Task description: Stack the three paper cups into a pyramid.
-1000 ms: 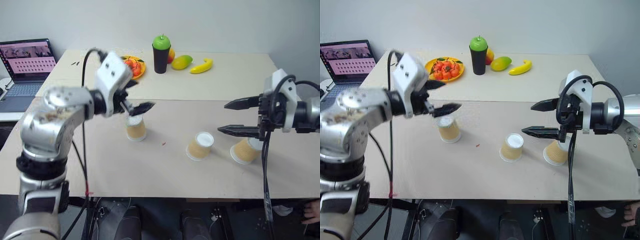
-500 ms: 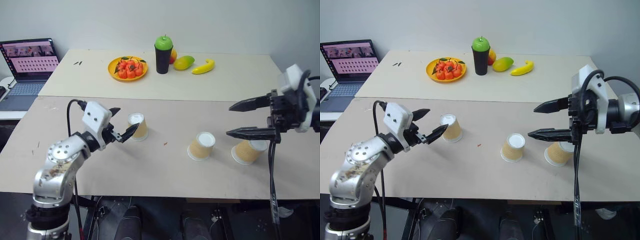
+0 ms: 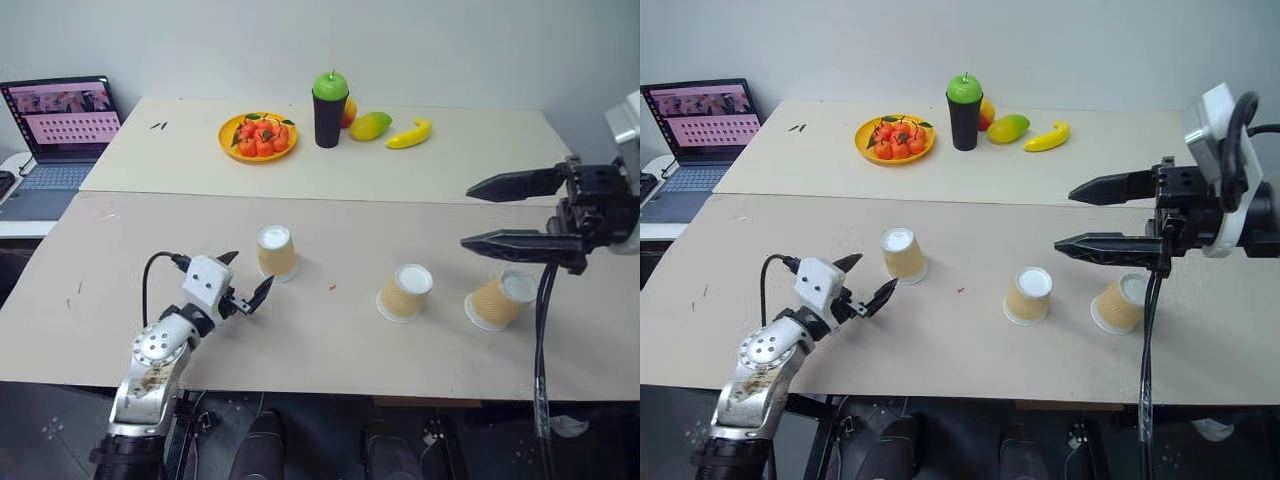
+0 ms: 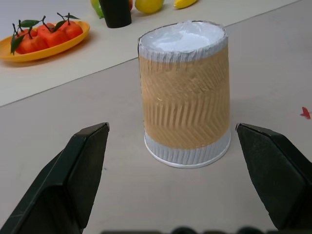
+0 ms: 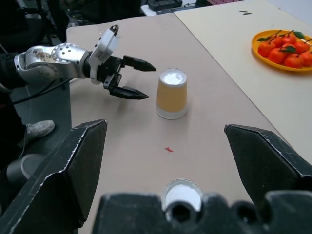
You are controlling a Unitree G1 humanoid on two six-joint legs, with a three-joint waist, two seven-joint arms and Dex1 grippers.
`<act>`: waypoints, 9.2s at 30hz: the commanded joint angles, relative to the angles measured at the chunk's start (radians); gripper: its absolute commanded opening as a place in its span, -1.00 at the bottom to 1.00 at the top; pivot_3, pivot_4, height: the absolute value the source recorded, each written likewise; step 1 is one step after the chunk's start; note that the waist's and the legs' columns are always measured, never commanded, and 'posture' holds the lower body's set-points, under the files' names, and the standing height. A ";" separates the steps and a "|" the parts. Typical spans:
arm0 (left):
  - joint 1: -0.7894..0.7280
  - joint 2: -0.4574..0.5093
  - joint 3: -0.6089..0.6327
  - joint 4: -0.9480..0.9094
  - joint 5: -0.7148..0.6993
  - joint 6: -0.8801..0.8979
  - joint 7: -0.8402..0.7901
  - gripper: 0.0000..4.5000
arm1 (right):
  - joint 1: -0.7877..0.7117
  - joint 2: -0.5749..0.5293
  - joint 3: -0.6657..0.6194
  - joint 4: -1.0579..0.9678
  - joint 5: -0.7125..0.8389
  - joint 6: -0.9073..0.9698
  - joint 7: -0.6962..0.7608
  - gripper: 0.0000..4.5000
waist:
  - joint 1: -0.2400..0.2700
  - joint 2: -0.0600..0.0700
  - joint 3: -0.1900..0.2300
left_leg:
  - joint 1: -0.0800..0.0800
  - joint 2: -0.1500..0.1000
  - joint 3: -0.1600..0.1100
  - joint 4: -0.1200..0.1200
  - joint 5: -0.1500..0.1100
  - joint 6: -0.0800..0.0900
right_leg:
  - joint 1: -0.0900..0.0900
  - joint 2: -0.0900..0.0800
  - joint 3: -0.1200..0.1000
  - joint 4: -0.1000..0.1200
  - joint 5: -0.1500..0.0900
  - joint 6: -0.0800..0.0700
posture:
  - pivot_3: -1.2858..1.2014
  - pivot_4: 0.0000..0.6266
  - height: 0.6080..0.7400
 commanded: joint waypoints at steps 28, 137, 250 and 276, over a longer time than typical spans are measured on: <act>-0.271 -0.056 -0.024 0.170 -0.053 -0.094 -0.024 0.66 | 0.013 -0.040 -0.075 -0.030 0.005 -0.014 -0.028 1.00 | -0.004 0.000 0.000 | 0.000 0.000 0.000 0.000 0.000 0.000 | 0.000 0.000 0.000 0.000 0.000 0.000 | 0.03 -0.52 0.88; -0.443 -0.067 -0.325 0.202 -0.112 0.022 -0.471 0.15 | 0.276 -0.076 -0.407 -0.235 0.155 0.120 -0.241 1.00 | -0.004 0.000 0.000 | 0.000 0.000 0.000 -0.001 0.000 0.000 | 0.000 0.000 0.000 -0.001 -0.002 0.004 | 0.03 -0.52 0.88; -0.642 0.222 -0.090 -0.058 -0.494 0.553 -0.449 0.99 | 0.742 0.444 -0.282 -0.079 -0.301 -0.400 -0.454 1.00 | -0.006 0.000 0.000 | 0.001 -0.001 0.000 0.000 -0.001 0.002 | 0.002 0.001 0.002 0.000 -0.005 0.007 | 0.03 -0.52 0.88; -0.632 0.226 -0.083 -0.088 -0.499 0.567 -0.414 1.00 | 0.673 0.444 -0.201 0.077 -0.371 -0.469 -0.408 0.89 | -0.007 0.000 0.000 | 0.001 -0.001 0.000 0.000 -0.001 0.002 | 0.002 0.001 0.002 0.000 -0.005 0.007 | 0.03 -0.52 0.88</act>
